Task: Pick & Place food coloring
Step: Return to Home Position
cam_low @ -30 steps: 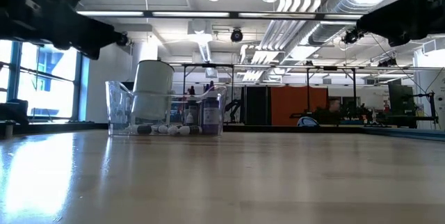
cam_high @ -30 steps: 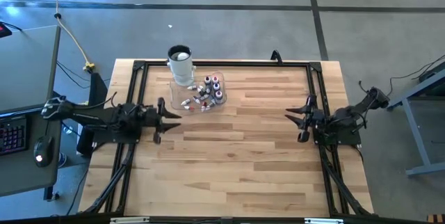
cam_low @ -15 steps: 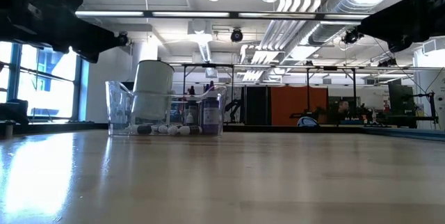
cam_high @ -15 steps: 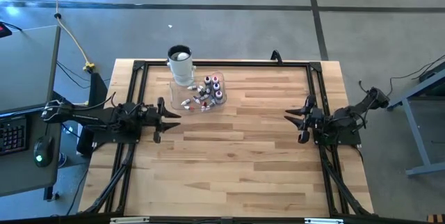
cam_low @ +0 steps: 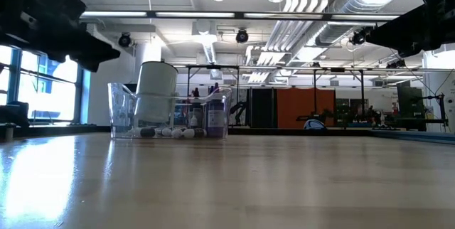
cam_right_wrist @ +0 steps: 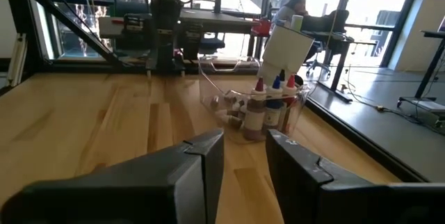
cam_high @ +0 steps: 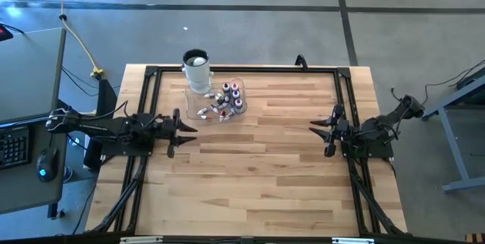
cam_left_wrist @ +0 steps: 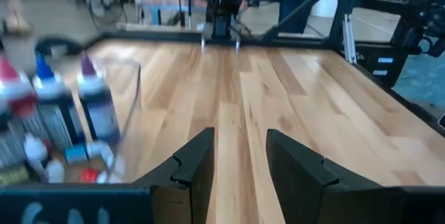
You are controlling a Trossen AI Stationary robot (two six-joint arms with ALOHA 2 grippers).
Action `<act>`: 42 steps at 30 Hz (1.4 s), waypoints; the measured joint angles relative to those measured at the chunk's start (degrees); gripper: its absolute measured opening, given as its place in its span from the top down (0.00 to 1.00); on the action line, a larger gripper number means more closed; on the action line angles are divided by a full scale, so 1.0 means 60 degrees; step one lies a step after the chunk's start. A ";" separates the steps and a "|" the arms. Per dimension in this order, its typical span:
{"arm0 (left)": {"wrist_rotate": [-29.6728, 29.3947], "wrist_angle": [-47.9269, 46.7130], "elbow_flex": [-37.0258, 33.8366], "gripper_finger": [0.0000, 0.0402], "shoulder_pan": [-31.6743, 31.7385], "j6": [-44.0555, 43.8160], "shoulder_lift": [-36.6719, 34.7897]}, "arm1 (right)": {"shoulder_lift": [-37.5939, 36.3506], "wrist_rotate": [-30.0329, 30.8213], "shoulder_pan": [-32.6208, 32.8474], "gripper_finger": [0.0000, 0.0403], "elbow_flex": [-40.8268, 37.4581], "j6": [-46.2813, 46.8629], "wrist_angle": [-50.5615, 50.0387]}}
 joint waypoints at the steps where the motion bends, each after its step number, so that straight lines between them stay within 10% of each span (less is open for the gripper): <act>1: -0.0001 -0.0148 0.0000 0.68 0.0000 -0.0242 0.0000 | 0.0000 0.0000 0.0000 0.75 0.0000 -0.0004 0.0000; 22: 0.0026 -0.1139 0.0124 0.68 0.0000 -0.0882 0.0033 | 0.0000 0.0002 0.0001 0.75 0.0000 -0.0007 0.0051; 42: 0.0156 -0.0982 -0.0002 0.68 0.0000 -0.0882 -0.2422 | 0.0000 0.0000 0.0003 0.75 -0.0004 -0.0011 0.0069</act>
